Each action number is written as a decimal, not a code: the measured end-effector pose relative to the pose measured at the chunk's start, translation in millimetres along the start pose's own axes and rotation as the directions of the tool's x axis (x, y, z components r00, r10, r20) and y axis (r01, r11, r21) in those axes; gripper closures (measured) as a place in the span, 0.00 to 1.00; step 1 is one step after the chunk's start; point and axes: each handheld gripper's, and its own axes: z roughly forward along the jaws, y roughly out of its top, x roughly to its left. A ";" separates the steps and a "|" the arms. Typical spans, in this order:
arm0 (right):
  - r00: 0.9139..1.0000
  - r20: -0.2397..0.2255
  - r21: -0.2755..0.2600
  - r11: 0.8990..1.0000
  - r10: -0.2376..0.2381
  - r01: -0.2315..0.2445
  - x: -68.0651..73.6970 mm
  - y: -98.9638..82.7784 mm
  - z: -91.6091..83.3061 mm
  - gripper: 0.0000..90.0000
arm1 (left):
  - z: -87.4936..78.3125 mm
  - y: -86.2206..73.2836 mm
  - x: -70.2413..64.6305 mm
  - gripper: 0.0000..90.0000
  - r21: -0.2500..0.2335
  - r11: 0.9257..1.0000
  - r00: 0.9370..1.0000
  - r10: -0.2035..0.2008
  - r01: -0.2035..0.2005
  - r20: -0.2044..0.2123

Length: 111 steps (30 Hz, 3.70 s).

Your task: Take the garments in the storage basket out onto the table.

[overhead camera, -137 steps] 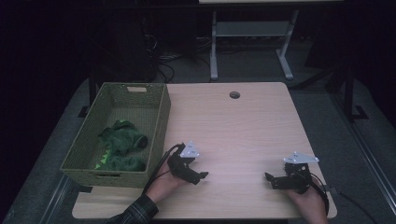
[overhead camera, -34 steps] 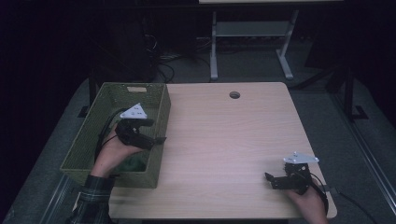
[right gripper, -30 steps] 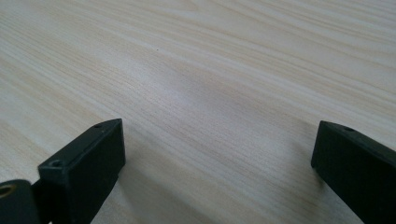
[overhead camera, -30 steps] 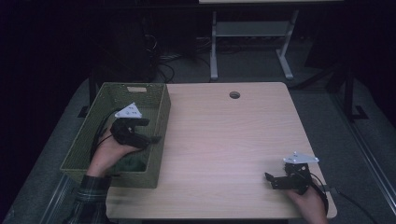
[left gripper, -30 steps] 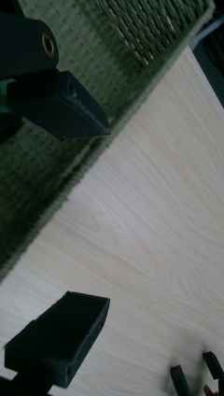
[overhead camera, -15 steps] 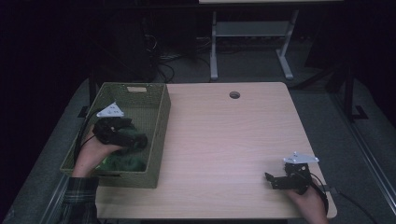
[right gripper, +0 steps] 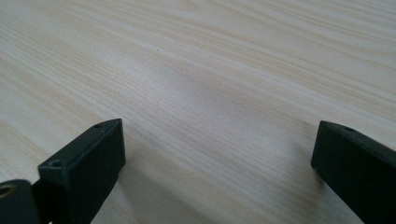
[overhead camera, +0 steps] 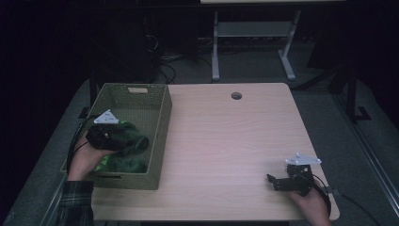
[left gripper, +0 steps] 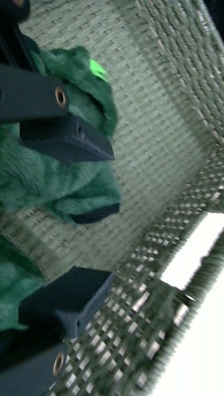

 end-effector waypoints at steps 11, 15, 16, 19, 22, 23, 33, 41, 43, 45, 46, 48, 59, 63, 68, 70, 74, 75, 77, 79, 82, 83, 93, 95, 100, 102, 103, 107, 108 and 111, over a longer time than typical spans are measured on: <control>1.000 0.000 0.000 1.000 0.001 -0.001 0.1 0.0 0.0 0.03 | -2.5 -17.5 14.4 0.49 0.024 0.999 0.999 -0.028 0.029 -0.046; 1.000 0.000 0.000 1.000 0.001 -0.001 0.0 0.0 0.0 0.03 | -1.4 -22.4 17.6 0.49 0.040 0.999 0.998 -0.032 0.035 -0.052; 1.000 0.000 0.000 1.000 0.001 -0.001 0.0 0.0 0.0 0.03 | -1.4 -23.6 18.2 0.50 0.044 0.998 0.998 -0.035 0.037 -0.051; 1.000 0.000 0.000 1.000 0.000 0.000 0.0 0.0 0.0 0.03 | -1.0 -27.1 20.5 0.50 0.061 0.997 0.997 -0.045 0.048 -0.056; 1.000 0.000 0.000 1.000 0.001 -0.001 0.1 0.0 0.0 0.03 | 1.8 -29.6 21.8 0.50 0.083 0.995 0.997 -0.046 0.051 -0.059; 1.000 0.000 0.000 1.000 0.000 0.000 0.0 0.0 0.0 0.03 | 3.6 -30.6 21.5 0.50 0.090 0.994 0.997 -0.053 0.058 -0.055; 1.000 0.000 0.000 1.000 0.001 -0.001 0.0 0.0 0.0 0.03 | 13.4 -34.8 20.5 0.73 0.162 0.987 0.999 -0.010 0.018 -0.051; 1.000 0.000 0.000 1.000 0.001 -0.001 0.1 0.0 0.0 0.03 | 10.5 -31.4 21.8 0.93 0.163 0.985 0.998 -0.051 0.054 -0.027; 1.000 0.000 0.000 1.000 0.001 -0.001 0.0 0.0 0.0 0.03 | 7.9 -30.1 22.3 0.94 0.138 0.989 0.998 -0.057 0.059 -0.016; 1.000 0.000 0.000 1.000 0.000 0.000 0.0 0.0 0.0 0.03 | 3.8 -27.4 22.6 0.94 0.121 0.991 0.998 -0.059 0.060 -0.014; 1.000 0.000 0.000 1.000 0.000 0.000 0.0 0.0 0.0 0.03 | 2.1 -26.0 22.6 0.94 0.110 0.992 0.998 -0.060 0.061 -0.014; 1.000 0.000 0.000 1.000 0.000 0.000 0.0 0.0 0.0 0.03 | -2.5 -21.9 22.5 0.95 0.091 0.993 0.997 -0.073 0.074 -0.010; 1.000 0.000 0.000 1.000 0.000 0.000 0.0 0.0 0.0 0.03 | -28.8 7.8 17.4 0.95 -0.031 0.998 0.998 -0.059 0.059 -0.007; 1.000 0.000 0.000 1.000 0.000 0.000 0.0 0.0 0.0 0.03 | -36.1 19.9 16.8 0.96 -0.070 0.996 0.999 -0.050 0.050 -0.002; 1.000 0.000 0.000 1.000 0.000 0.000 0.0 0.0 0.0 0.03 | -43.1 33.7 17.4 0.96 -0.091 0.995 0.999 -0.045 0.044 -0.005; 1.000 0.000 0.000 1.000 0.000 0.000 0.0 0.0 0.0 0.03 | -46.2 40.0 16.9 0.96 -0.096 0.995 0.999 -0.034 0.033 -0.009; 1.000 -0.001 0.001 1.000 0.000 0.000 0.0 0.1 -0.1 0.03 | -53.5 53.5 15.2 0.96 -0.123 0.992 1.000 -0.018 0.018 0.000; 1.000 0.000 0.000 1.000 0.000 0.000 0.0 0.0 0.0 0.03 | -55.4 57.3 14.7 0.96 -0.131 0.991 1.000 -0.009 0.009 0.003; 1.000 0.000 0.000 1.000 0.000 0.000 0.0 0.0 0.0 0.03 | -59.4 65.9 12.6 0.96 -0.144 0.990 1.000 -0.001 0.002 0.007; 1.000 0.000 0.000 1.000 0.000 0.000 0.0 0.0 0.0 0.03 | -62.3 72.8 11.6 0.96 -0.152 0.988 1.000 0.015 -0.012 0.013; 1.000 0.000 -0.001 1.000 0.000 0.000 0.0 0.0 0.0 0.03 | -67.2 84.2 8.9 0.96 -0.169 0.985 0.999 0.024 -0.019 0.026; 1.000 0.000 -0.001 1.000 0.000 0.000 0.0 0.0 0.0 0.03 | -68.9 87.9 7.5 0.96 -0.179 0.984 0.999 0.025 -0.019 0.030; 1.000 0.000 -0.001 1.000 0.000 0.000 0.0 0.0 0.0 0.03 | -89.2 125.3 -5.1 0.96 -0.253 0.967 0.994 0.062 -0.038 0.087; 1.000 0.000 -0.001 1.000 0.001 -0.001 0.0 0.0 0.0 0.03 | -91.2 132.2 -9.2 0.96 -0.267 0.963 0.993 0.068 -0.040 0.098; 1.000 0.000 0.000 1.000 0.001 -0.001 0.0 0.0 0.0 0.03 | -92.5 147.2 -20.6 0.96 -0.302 0.952 0.988 0.087 -0.044 0.129; 1.000 0.000 0.000 1.000 0.000 0.000 0.0 0.0 0.0 0.03 | -91.7 152.7 -25.5 0.96 -0.310 0.950 0.986 0.087 -0.039 0.141; 1.000 0.000 0.000 1.000 0.001 -0.001 0.0 0.0 0.0 0.03 | -91.0 155.4 -28.1 0.96 -0.315 0.948 0.985 0.089 -0.038 0.148; 1.000 0.000 0.000 1.000 0.001 -0.001 0.0 0.0 0.0 0.03 | -86.5 167.4 -40.9 0.96 -0.330 0.943 0.978 0.115 -0.052 0.176; 1.000 0.000 0.000 1.000 0.001 -0.001 0.0 0.0 0.0 0.03 | -86.5 167.4 -40.9 0.96 -0.330 0.943 0.978 0.115 -0.052 0.176; 1.000 0.000 -0.001 1.000 0.000 0.000 0.0 0.0 0.0 0.03 | -81.0 175.9 -51.9 0.96 -0.338 0.939 0.972 0.133 -0.060 0.196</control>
